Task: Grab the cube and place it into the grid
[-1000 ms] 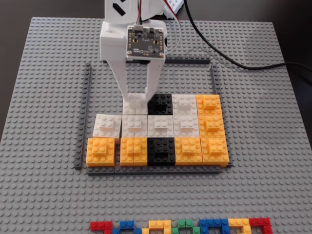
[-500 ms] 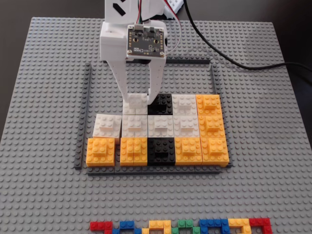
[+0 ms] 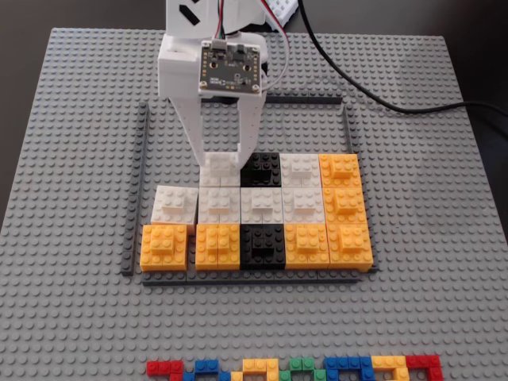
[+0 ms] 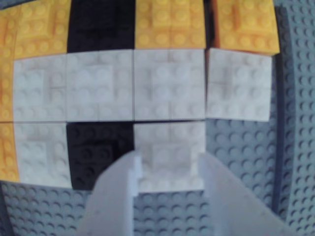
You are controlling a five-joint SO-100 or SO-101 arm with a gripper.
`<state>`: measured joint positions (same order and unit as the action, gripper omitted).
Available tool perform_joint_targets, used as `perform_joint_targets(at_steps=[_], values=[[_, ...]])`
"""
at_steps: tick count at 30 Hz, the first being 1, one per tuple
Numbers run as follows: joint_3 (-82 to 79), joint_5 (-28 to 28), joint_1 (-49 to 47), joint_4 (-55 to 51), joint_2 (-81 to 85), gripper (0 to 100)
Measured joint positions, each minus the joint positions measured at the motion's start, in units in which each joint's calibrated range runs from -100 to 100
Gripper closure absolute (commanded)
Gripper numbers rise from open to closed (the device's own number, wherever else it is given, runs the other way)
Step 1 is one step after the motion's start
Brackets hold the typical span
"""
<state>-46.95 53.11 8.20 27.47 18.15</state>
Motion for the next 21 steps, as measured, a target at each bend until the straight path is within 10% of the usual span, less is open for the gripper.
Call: perform_joint_targets(at_steps=[21], values=[[0.79, -0.73, 0.0, -7.33, 17.13, 85]])
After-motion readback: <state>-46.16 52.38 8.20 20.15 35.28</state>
